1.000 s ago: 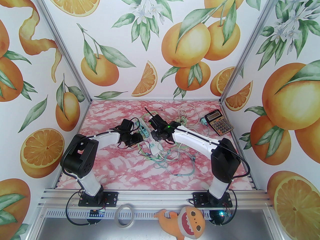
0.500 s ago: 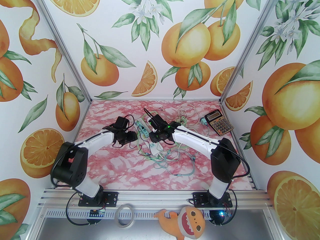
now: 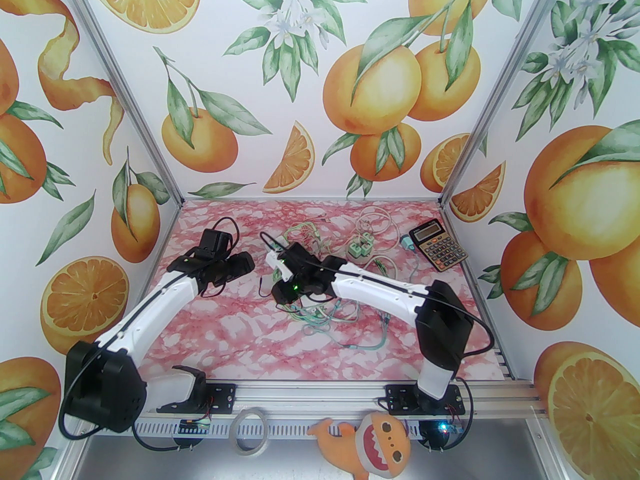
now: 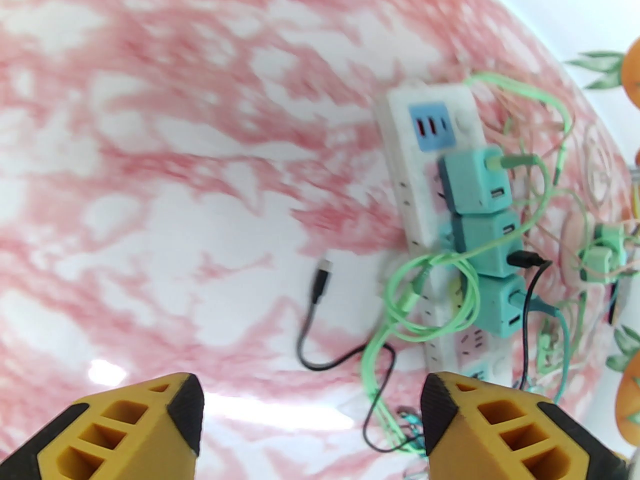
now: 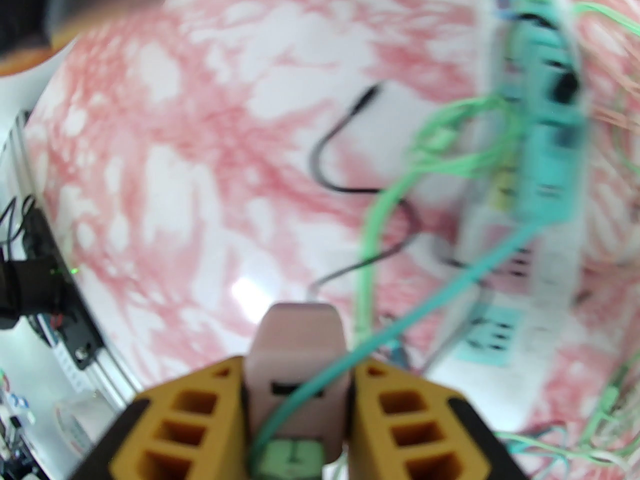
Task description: Pull the plug off the socket
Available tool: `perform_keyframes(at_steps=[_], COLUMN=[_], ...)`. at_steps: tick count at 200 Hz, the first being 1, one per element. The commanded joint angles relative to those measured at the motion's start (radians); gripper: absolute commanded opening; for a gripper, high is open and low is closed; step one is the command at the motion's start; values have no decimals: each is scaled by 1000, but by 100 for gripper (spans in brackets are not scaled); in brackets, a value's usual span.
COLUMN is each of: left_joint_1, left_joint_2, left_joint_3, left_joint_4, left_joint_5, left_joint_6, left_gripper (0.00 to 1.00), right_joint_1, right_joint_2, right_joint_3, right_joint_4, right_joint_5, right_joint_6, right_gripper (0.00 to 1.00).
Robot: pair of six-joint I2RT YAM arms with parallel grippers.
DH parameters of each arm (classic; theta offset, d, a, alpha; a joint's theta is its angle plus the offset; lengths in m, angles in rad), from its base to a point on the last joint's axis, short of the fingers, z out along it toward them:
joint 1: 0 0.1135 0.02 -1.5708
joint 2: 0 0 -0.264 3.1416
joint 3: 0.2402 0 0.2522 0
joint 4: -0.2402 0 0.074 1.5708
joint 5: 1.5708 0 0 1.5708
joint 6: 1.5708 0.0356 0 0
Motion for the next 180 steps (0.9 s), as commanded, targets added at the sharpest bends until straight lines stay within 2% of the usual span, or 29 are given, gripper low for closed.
perform_keyframes(at_steps=[1, 48, 71, 79, 90, 116, 175, 180], left_joint_1=[18, 37, 39, 40, 40, 39, 40, 39], left_joint_2=[-76, -194, -201, -201, -195, -174, -135, -131], left_joint_3=[23, -14, -10, -9, -6, 6, 16, 15], left_joint_4=[-112, -147, -167, -167, -166, -160, -128, -122], left_joint_5=[-146, -167, -168, -165, -160, -141, -119, -116], left_joint_6=[-29, -52, -45, -43, -40, -33, -5, -1], left_gripper=[82, 85, 85, 85, 85, 85, 86, 86], right_joint_1=[42, 90, 102, 102, 102, 94, -2, -11], right_joint_2=[70, 176, 198, 197, 188, 142, -64, -82], right_joint_3=[38, 103, 133, 135, 130, 107, -43, -53], right_joint_4=[48, 68, 61, 59, 60, 49, 26, 20], right_joint_5=[11, 93, 87, 79, 81, 111, 169, 178], right_joint_6=[19, 24, 14, 15, 17, 18, 25, 24], right_gripper=[34, 36, 44, 50, 64, 77, 85, 89])
